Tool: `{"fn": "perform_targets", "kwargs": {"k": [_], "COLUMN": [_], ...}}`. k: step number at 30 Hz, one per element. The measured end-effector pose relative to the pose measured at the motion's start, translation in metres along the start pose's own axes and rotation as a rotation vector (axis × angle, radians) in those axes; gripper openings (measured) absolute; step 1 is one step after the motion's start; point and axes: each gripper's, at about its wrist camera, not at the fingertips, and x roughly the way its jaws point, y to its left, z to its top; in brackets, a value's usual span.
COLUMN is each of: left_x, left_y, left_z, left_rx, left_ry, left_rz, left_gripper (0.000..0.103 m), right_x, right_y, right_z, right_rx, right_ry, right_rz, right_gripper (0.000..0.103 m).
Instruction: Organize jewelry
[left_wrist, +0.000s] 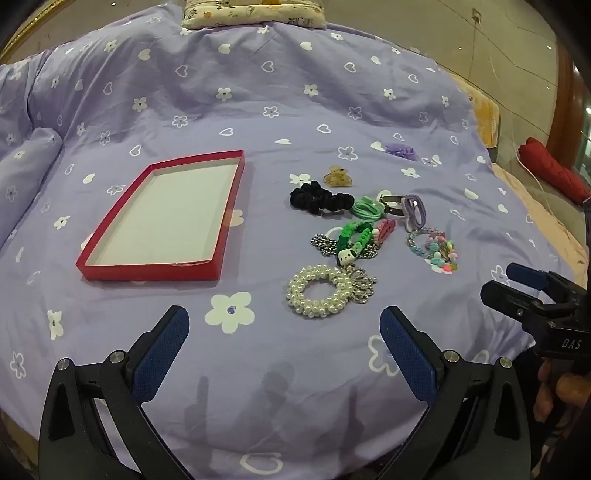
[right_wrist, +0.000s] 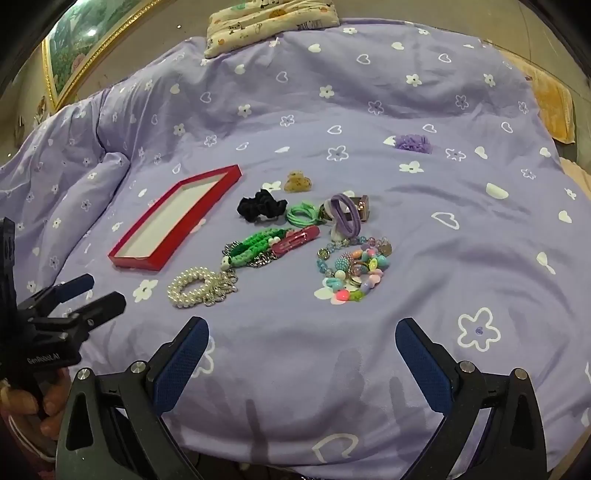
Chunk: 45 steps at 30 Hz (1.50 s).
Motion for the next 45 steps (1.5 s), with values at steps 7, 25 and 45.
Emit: {"fn": "perform_targets", "kwargs": {"k": [7, 25, 45], "left_x": [-0.001, -0.012, -0.014], "left_y": [-0.002, 0.000, -0.005], "left_z": [0.000, 0.000, -0.001], "left_rx": [-0.005, 0.002, 0.012], "left_ry": [-0.003, -0.047, -0.055], "left_rz": [0.010, 0.037, 0.039], "left_gripper": [0.103, 0.103, 0.103], "right_x": [0.001, -0.012, -0.014], "right_y": [0.009, 0.014, 0.018], "right_z": [0.000, -0.003, -0.005], "right_rx": [-0.020, -0.030, -0.036], "right_ry": [-0.009, -0.091, -0.103], "right_rz": [-0.003, -0.011, -0.002], "right_gripper": [0.102, 0.102, 0.102]}}
